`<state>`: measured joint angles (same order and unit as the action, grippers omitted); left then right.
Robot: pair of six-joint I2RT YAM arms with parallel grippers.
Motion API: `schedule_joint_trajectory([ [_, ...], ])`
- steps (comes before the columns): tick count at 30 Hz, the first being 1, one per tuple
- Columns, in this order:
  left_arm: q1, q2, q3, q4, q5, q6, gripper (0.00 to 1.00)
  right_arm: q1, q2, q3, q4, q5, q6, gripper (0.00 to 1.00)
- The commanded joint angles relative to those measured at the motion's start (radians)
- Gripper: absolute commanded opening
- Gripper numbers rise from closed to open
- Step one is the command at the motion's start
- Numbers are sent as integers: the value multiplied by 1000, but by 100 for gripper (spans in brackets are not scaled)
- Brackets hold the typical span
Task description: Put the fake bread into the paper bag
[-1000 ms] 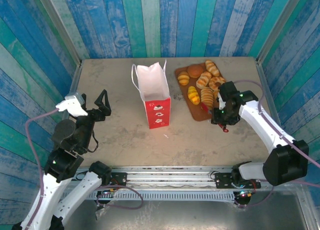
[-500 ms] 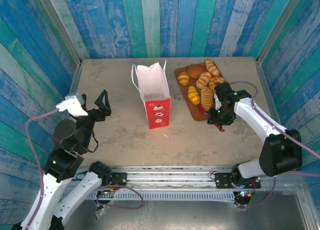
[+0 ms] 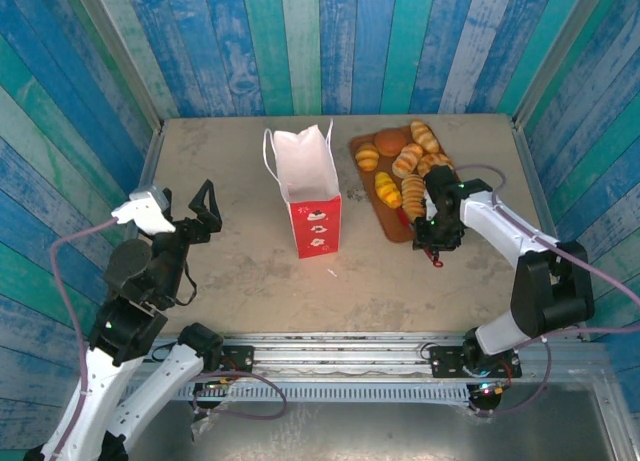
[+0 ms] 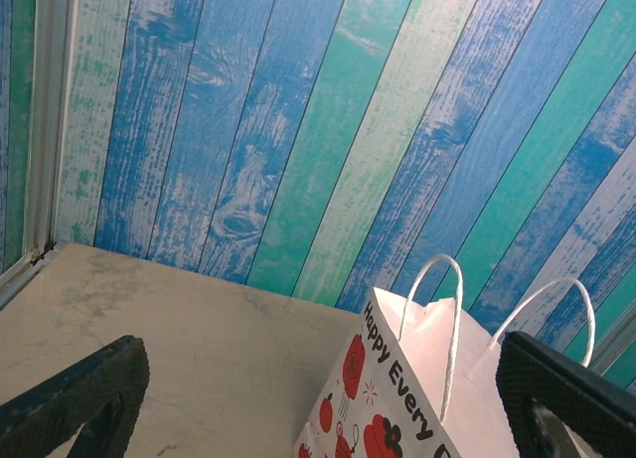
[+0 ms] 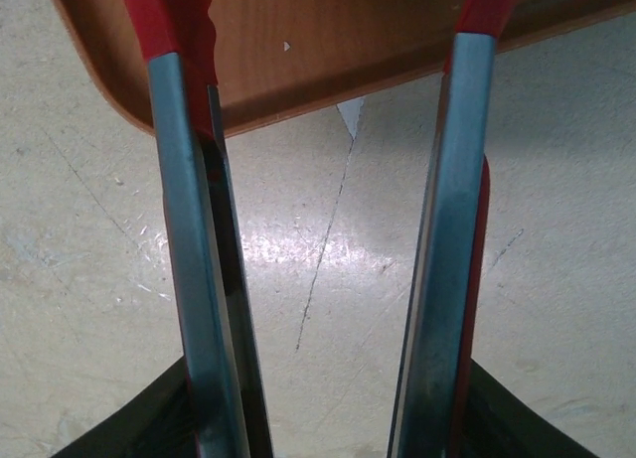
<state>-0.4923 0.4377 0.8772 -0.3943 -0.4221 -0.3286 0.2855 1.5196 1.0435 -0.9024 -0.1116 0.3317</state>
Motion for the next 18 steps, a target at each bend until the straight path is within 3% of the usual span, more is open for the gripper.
schedule_joint_trajectory([
  [1, -3, -17, 6, -18, -19, 15, 94, -3, 4, -2, 17, 6, -3, 48],
  [18, -3, 9, 10, 13, 4, 4, 94, -3, -132, -9, -68, 53, -20, 21],
])
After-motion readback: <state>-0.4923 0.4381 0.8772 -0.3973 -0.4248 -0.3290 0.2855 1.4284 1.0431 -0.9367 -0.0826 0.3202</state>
